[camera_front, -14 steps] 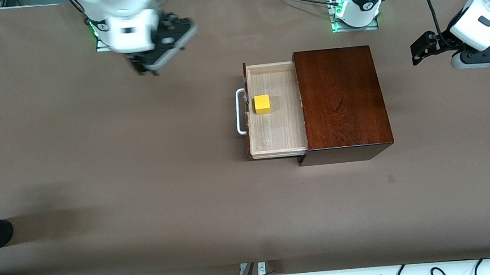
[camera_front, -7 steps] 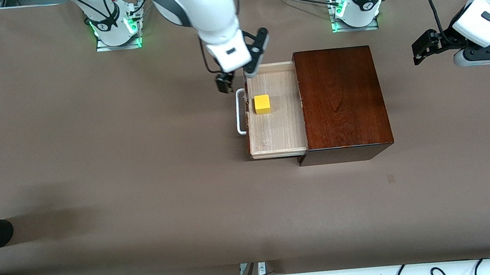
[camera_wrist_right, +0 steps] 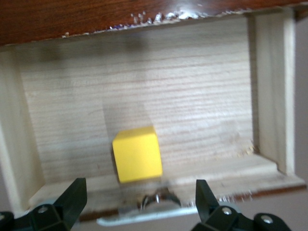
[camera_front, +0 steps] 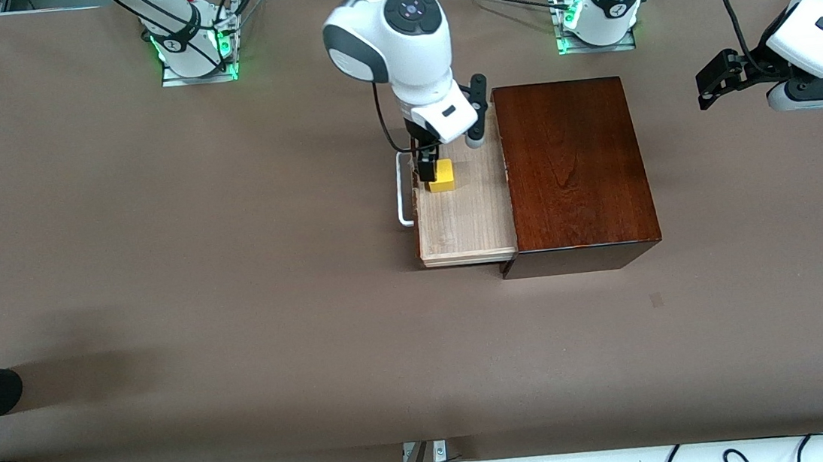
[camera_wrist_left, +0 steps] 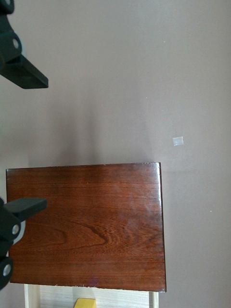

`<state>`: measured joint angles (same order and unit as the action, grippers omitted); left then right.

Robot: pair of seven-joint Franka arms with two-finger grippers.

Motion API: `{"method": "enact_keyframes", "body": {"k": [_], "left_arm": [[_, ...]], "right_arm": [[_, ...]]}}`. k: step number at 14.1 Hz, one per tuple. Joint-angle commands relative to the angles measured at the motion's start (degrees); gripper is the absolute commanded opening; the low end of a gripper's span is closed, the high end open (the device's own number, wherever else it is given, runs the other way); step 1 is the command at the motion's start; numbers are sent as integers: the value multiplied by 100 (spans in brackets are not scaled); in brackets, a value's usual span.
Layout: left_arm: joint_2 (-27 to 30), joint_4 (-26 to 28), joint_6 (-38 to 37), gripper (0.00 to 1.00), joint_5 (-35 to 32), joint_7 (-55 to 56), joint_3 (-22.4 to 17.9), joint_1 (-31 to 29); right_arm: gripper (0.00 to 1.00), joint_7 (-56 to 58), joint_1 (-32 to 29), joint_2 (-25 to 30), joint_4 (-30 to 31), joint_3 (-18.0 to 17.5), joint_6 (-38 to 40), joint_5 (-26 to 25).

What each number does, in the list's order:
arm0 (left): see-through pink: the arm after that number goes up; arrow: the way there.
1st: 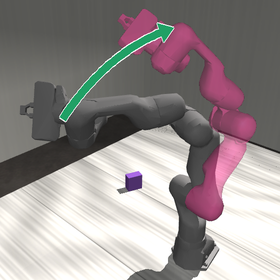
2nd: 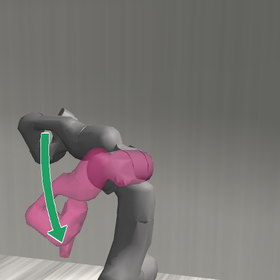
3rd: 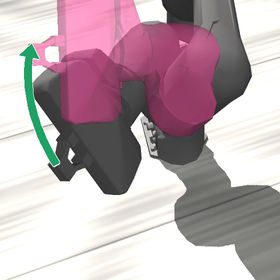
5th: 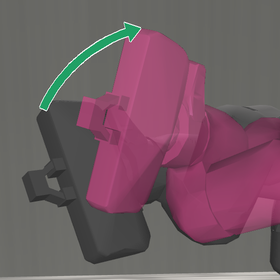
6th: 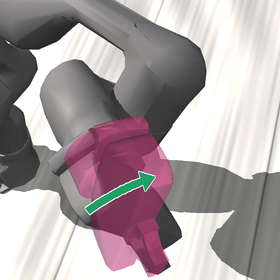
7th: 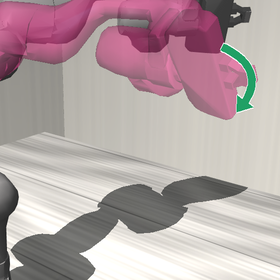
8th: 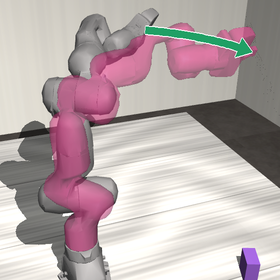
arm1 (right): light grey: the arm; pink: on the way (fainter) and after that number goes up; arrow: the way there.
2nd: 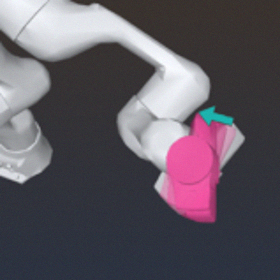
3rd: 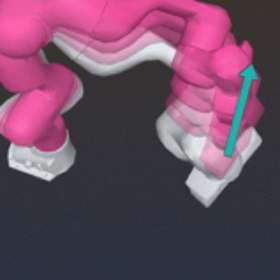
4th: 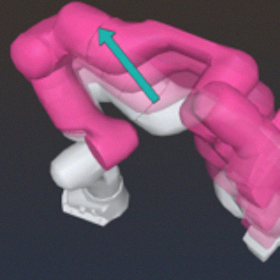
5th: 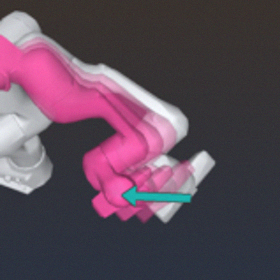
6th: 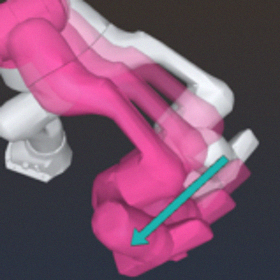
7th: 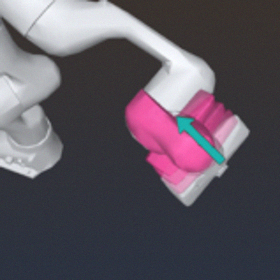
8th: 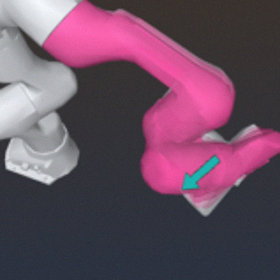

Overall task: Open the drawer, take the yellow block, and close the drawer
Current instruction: 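Move the right gripper over the yellow cube in the drawer, then lower the right gripper and close it on the yellow cube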

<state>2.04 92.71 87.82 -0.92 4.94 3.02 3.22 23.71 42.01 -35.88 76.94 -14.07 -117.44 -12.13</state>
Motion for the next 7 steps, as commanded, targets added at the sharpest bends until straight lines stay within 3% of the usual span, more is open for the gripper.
{"method": "enact_keyframes", "body": {"k": [1,7], "left_arm": [[-11,-86,33,100,119,-99,-30,-6],[-46,-148,139,100,74,-99,14,-6]], "right_arm": [[100,90,185,-366,-268,45,-50,-298],[100,82,264,-578,-259,54,-59,-544]]}}
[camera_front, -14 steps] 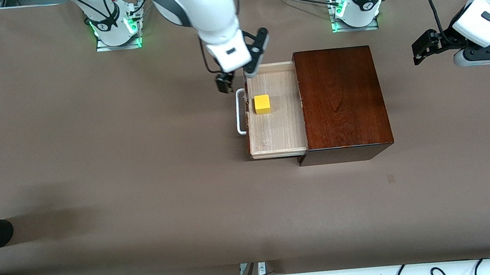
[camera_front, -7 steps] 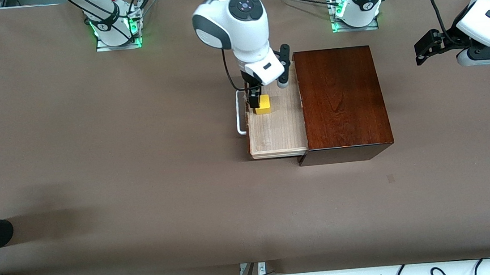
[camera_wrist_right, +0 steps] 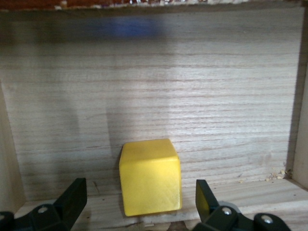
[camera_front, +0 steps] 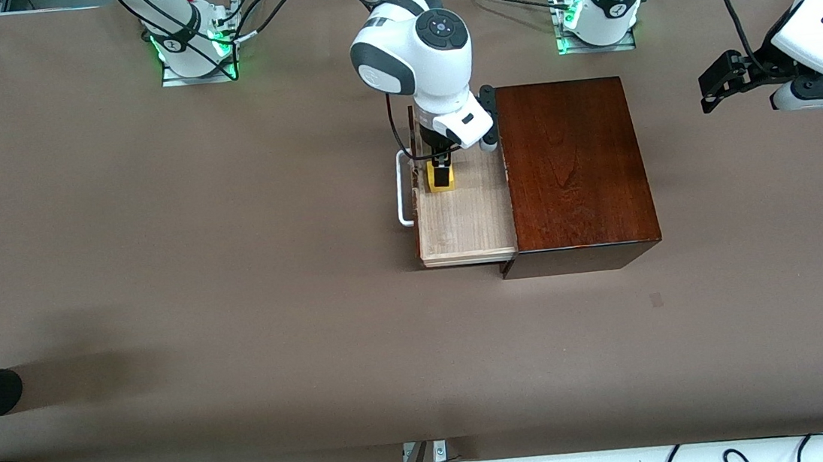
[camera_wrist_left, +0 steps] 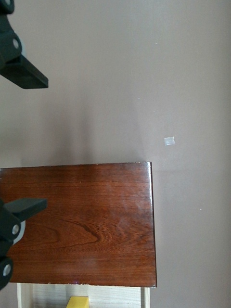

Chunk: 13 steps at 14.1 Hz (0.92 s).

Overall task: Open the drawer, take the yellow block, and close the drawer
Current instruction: 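Lower the right gripper and close it on the yellow cube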

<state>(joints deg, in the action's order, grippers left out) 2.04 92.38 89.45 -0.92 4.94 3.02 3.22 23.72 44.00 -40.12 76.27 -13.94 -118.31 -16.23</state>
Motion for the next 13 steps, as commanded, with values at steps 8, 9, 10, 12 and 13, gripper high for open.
{"method": "enact_keyframes", "body": {"k": [8,9,10,12,13], "left_arm": [[-133,-123,3,100,66,-81,23,-6],[-142,-123,3,100,66,-81,23,-6],[-177,-123,11,100,66,-81,23,-6],[-195,-123,3,100,74,-81,23,-6],[-195,-123,3,100,74,-81,23,-6]], "right_arm": [[77,98,82,-312,-218,58,-227,-249],[65,106,74,-303,-218,58,-227,-249],[45,63,74,-303,-218,58,-219,-240],[23,36,74,-295,-218,58,-210,-240],[13,53,65,-286,-236,58,-201,-240]]}}
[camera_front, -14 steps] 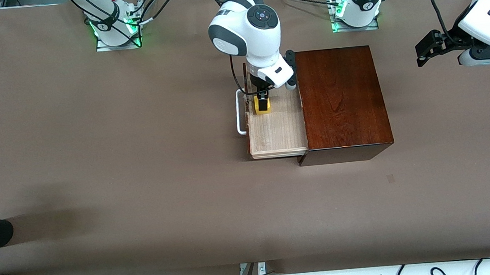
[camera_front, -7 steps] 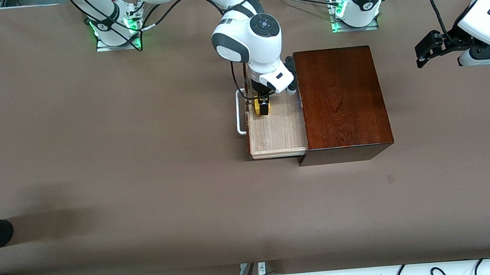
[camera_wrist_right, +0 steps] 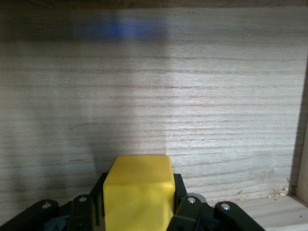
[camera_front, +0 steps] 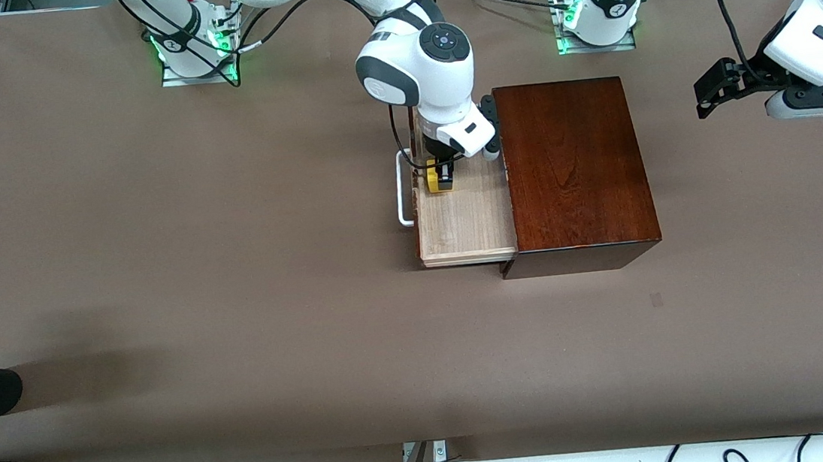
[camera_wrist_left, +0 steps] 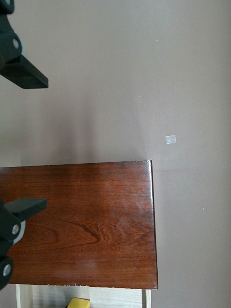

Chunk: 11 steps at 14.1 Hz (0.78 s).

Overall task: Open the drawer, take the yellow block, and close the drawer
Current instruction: 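Lower the right gripper and close it on the yellow cube, then lift the cube with the right gripper while the left gripper reaches the drawer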

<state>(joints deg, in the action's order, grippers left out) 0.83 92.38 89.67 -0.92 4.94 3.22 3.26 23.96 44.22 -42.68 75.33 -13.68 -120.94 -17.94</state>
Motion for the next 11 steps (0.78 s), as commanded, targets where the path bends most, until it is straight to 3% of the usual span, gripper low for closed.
{"method": "enact_keyframes", "body": {"k": [1,4,7,11], "left_arm": [[-74,-124,-11,100,74,-81,3,-10],[-74,-133,-11,100,74,-81,3,-10],[-83,-141,-2,100,92,-81,3,-10],[-92,-159,33,100,153,-81,29,60]], "right_arm": [[7,65,-1,-21,-246,32,105,-60],[1,57,-28,-12,-693,14,700,36],[1,48,-150,-4,-1467,32,1571,483],[0,13,-615,339,-1557,49,1853,958]]}}
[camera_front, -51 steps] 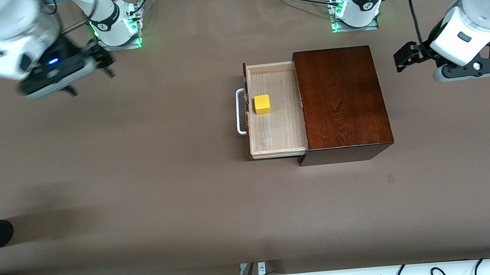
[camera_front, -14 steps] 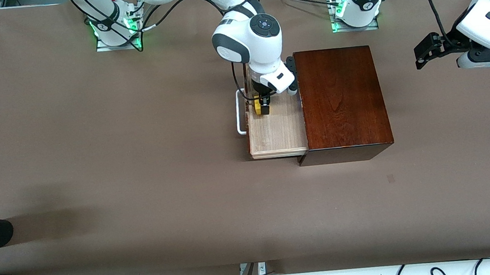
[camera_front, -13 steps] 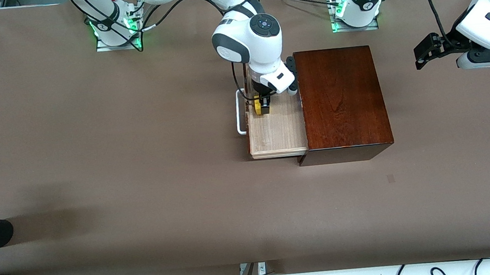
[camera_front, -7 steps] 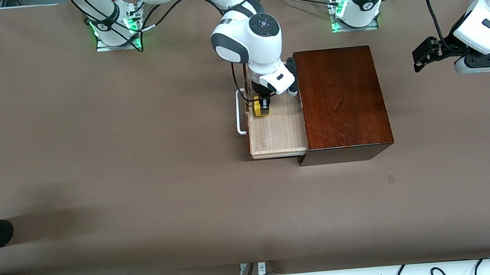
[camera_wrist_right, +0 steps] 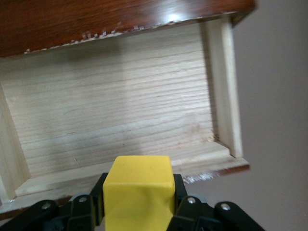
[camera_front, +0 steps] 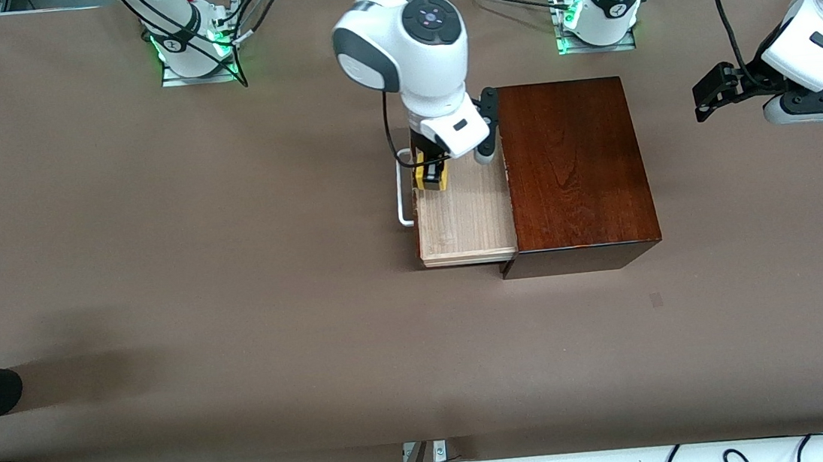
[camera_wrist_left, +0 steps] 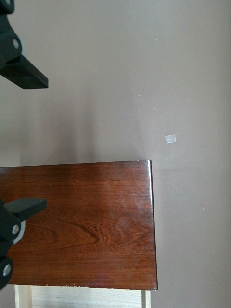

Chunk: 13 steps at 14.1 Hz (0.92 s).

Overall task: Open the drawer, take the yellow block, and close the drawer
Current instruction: 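Lift the cube with the right gripper while the left gripper reaches the drawer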

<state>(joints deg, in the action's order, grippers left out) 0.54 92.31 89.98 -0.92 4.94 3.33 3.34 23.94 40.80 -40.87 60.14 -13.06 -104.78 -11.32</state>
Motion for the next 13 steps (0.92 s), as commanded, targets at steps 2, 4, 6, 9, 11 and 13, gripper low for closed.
{"method": "enact_keyframes", "body": {"k": [2,4,6,9,11,13], "left_arm": [[-80,-204,107,100,162,-81,79,114],[-229,-380,108,100,215,-142,185,193],[-335,-433,108,100,206,-169,334,394],[-616,-714,108,100,224,-160,370,868],[-660,-723,125,100,224,-160,370,1254],[-818,-723,291,100,180,-81,370,1712]], "right_arm": [[0,-4,-694,289,-29,-3,344,507],[0,-12,-1282,299,-29,-12,467,683],[0,-30,-1906,290,-11,-21,468,911],[0,-441,-2820,71,85,-21,424,1440],[0,-863,-3060,44,391,110,354,1283],[0,-1259,-3078,44,708,487,284,1176]]}}
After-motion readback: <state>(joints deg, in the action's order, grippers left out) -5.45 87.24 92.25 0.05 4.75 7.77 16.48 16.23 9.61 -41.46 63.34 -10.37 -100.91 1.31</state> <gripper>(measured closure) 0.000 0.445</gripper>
